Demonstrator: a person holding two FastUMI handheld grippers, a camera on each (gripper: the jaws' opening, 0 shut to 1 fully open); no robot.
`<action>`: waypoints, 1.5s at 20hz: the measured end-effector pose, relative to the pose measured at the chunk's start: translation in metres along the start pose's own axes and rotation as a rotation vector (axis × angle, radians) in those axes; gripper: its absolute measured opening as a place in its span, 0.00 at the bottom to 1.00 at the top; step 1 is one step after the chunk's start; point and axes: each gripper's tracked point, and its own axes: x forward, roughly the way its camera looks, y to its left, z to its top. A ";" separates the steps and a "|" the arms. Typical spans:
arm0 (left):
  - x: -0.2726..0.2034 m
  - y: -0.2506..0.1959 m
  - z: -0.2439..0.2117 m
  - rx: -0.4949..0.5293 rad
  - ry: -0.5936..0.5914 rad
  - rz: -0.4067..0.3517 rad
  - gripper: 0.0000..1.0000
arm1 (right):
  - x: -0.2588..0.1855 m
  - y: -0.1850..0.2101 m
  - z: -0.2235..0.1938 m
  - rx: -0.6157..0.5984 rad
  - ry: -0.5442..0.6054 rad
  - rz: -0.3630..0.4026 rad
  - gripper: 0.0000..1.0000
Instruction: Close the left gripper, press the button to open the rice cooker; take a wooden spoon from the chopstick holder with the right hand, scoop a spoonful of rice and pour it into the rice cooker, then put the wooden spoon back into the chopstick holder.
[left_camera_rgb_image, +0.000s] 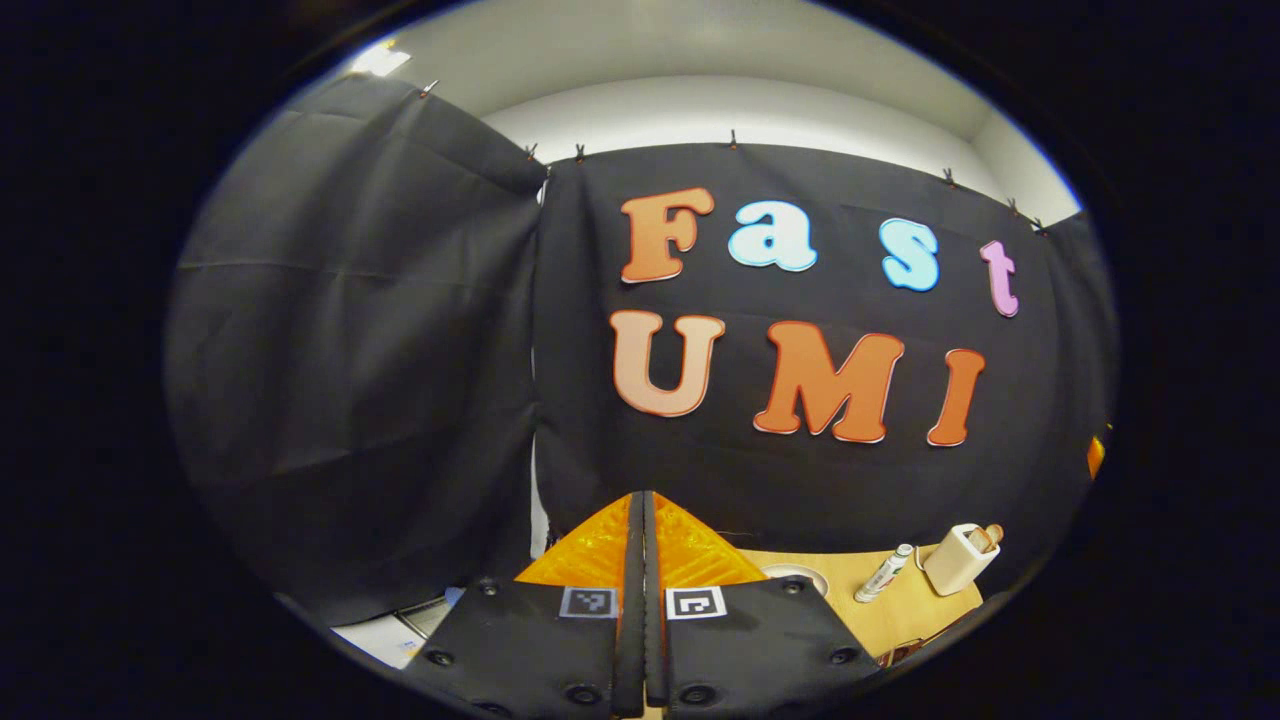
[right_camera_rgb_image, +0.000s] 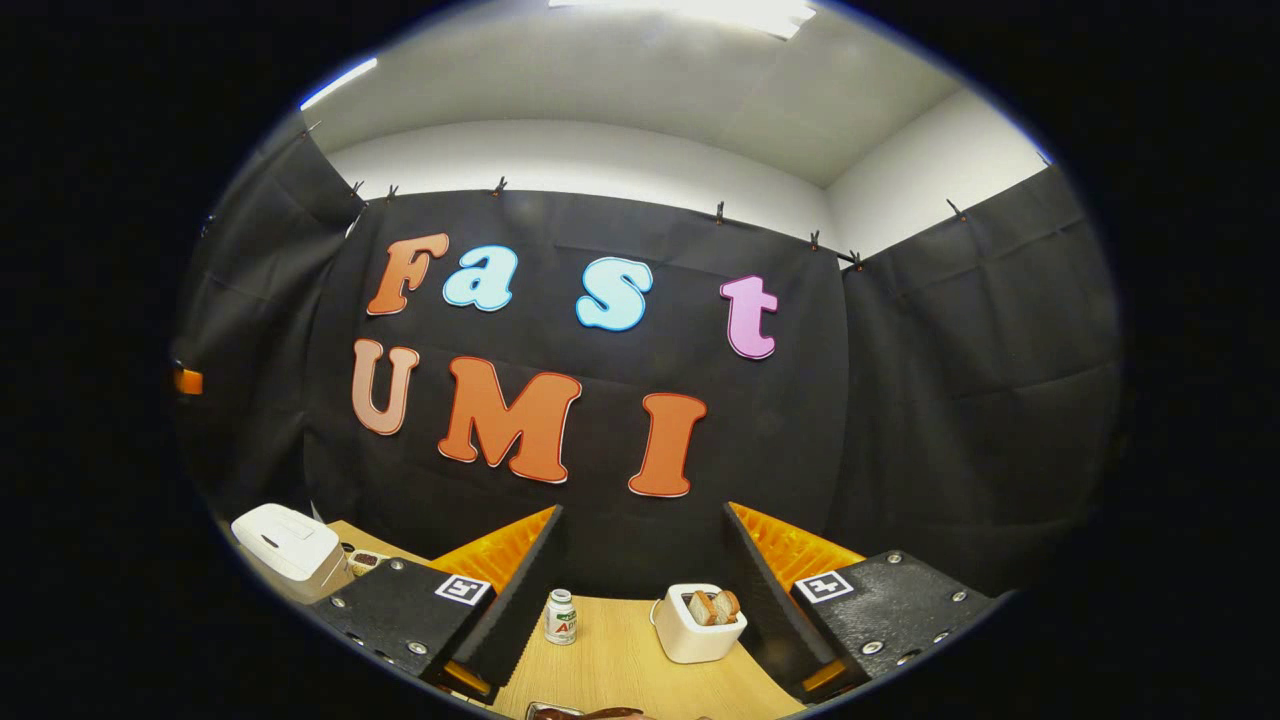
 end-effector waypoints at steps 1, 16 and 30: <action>-0.004 0.002 -0.009 -0.028 0.045 -0.009 0.04 | -0.001 -0.001 -0.003 0.002 0.004 -0.004 0.95; 0.065 0.009 -0.130 -0.164 0.527 -0.043 0.04 | -0.001 -0.017 -0.043 -0.014 0.103 -0.046 0.95; 0.100 0.004 -0.246 -0.266 0.910 -0.025 0.04 | -0.007 -0.036 -0.097 -0.025 0.231 -0.134 0.95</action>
